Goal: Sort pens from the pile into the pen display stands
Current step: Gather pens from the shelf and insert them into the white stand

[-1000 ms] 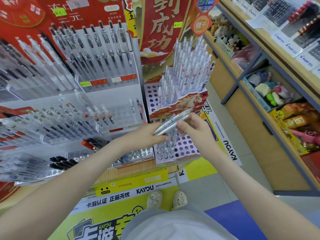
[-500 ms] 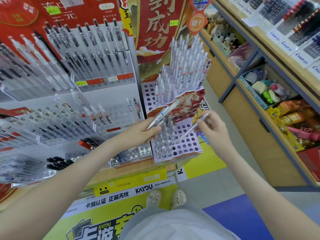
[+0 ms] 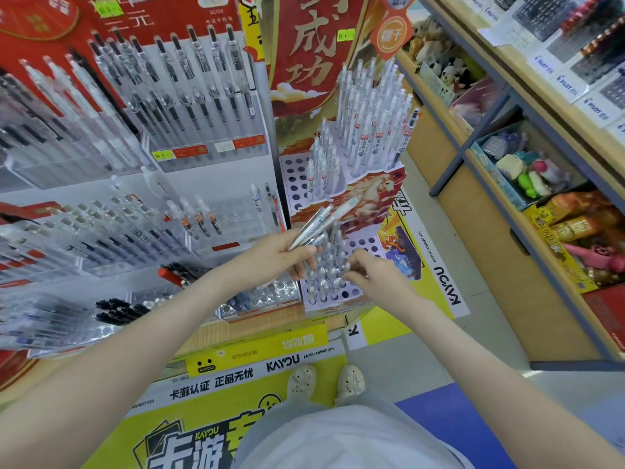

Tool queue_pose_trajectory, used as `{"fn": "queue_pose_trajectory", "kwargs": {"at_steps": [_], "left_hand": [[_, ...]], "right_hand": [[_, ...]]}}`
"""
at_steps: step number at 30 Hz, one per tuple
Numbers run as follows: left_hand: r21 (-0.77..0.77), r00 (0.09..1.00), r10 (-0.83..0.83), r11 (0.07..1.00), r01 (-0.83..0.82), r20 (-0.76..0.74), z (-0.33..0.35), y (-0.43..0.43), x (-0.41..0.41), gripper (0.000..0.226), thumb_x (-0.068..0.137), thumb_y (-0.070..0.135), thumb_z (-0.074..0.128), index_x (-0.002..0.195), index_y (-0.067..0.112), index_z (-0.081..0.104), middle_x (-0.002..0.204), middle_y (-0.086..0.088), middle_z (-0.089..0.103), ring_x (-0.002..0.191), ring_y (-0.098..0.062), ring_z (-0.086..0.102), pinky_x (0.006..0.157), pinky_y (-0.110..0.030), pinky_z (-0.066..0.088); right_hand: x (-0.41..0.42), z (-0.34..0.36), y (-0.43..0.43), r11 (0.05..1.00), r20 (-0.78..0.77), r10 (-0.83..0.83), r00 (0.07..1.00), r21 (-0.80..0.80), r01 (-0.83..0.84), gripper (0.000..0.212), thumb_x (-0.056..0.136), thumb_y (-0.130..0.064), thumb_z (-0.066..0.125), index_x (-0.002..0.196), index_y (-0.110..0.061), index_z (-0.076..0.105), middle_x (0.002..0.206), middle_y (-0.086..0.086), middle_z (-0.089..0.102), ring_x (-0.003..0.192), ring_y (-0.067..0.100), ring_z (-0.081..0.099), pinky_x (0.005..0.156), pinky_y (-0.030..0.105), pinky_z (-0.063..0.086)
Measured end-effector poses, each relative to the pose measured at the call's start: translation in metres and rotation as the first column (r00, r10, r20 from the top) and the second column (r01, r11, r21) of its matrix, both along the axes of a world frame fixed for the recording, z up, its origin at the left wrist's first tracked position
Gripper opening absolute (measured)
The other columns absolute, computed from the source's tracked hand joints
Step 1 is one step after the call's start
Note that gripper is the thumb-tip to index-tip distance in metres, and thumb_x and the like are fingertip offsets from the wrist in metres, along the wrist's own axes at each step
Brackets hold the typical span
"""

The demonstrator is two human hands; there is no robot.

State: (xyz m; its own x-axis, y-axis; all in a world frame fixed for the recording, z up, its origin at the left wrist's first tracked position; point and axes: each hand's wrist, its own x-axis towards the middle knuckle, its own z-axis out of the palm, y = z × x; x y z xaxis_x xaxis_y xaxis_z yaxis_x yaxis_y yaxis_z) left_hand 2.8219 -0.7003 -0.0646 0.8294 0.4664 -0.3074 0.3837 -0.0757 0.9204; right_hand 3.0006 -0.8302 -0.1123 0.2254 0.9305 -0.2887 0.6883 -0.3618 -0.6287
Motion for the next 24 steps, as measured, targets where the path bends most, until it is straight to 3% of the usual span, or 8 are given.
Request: {"fn": "queue_pose_trajectory", "kwargs": {"at_steps": [3,6,9,11,16,20,24], "left_hand": [[0.014,1.000,-0.014,1.000,0.014,-0.008,-0.002,-0.001,0.001,0.012,0.099,0.016,0.049,0.099,0.025,0.057,0.079,0.003,0.067,0.061,-0.008,0.063,0.062,-0.023,0.053],[0.046,0.999,-0.038,0.998,0.040,-0.034,-0.002,-0.003,0.004,0.010,0.100,0.018,0.049,0.098,0.020,0.058,0.075,0.006,0.066,0.056,-0.008,0.059,0.056,-0.025,0.050],[0.058,0.990,-0.116,0.991,0.121,-0.080,0.004,-0.006,0.009,0.009,0.100,0.021,0.049,0.098,0.019,0.057,0.075,0.010,0.065,0.055,-0.006,0.056,0.055,-0.023,0.046],[0.062,0.976,-0.183,0.980,0.191,-0.121,0.005,-0.008,0.011,0.009,0.100,0.023,0.049,0.100,0.017,0.056,0.077,0.010,0.065,0.057,-0.008,0.054,0.055,-0.021,0.045],[0.041,0.972,-0.191,0.979,0.198,-0.134,0.011,-0.007,0.015,0.021,0.098,0.023,0.052,0.108,0.005,0.056,0.078,0.008,0.065,0.057,-0.009,0.052,0.053,-0.022,0.044],[0.052,0.978,-0.149,0.986,0.157,-0.146,0.015,-0.001,0.010,0.015,0.098,0.019,0.052,0.104,0.006,0.056,0.079,0.005,0.066,0.053,-0.007,0.050,0.048,-0.018,0.042],[0.045,0.983,-0.102,0.993,0.110,-0.153,0.011,0.003,0.002,0.022,0.099,0.023,0.050,0.104,0.002,0.057,0.078,0.017,0.070,0.054,-0.008,0.052,0.050,-0.018,0.044]], "right_hand": [[0.003,0.004,-0.001,0.999,-0.005,-0.030,1.000,-0.030,0.030,0.019,0.087,-0.030,0.064,0.092,-0.021,0.048,0.093,0.001,0.066,0.084,0.021,0.060,0.074,0.039,0.050],[0.008,0.016,-0.008,0.978,-0.191,-0.156,0.969,0.109,0.178,0.032,0.080,-0.034,0.072,0.104,-0.027,0.051,0.099,-0.007,0.062,0.092,0.006,0.058,0.078,0.024,0.048],[0.005,0.038,-0.006,0.895,-0.544,-0.197,0.815,0.239,0.376,0.026,0.090,-0.018,0.062,0.115,-0.023,0.054,0.105,-0.002,0.065,0.098,0.007,0.061,0.083,0.022,0.050],[0.003,0.049,-0.002,0.850,-0.684,-0.194,0.703,0.240,0.468,0.015,0.094,-0.010,0.055,0.108,-0.011,0.058,0.098,0.003,0.068,0.092,0.014,0.066,0.082,0.025,0.053],[0.008,0.057,-0.001,0.810,-0.753,-0.156,0.639,0.273,0.520,0.009,0.096,-0.007,0.050,0.092,-0.007,0.058,0.080,0.000,0.070,0.082,0.020,0.068,0.077,0.028,0.054],[0.027,0.054,-0.007,0.659,-0.860,-0.180,0.477,0.255,0.708,0.018,0.098,-0.004,0.042,0.083,-0.010,0.050,0.074,0.006,0.066,0.074,0.026,0.064,0.072,0.035,0.052],[0.035,0.044,-0.018,0.662,-0.744,-0.285,0.604,0.303,0.686,0.021,0.097,-0.001,0.041,0.082,-0.014,0.048,0.072,0.007,0.063,0.069,0.027,0.060,0.069,0.038,0.051]]}}
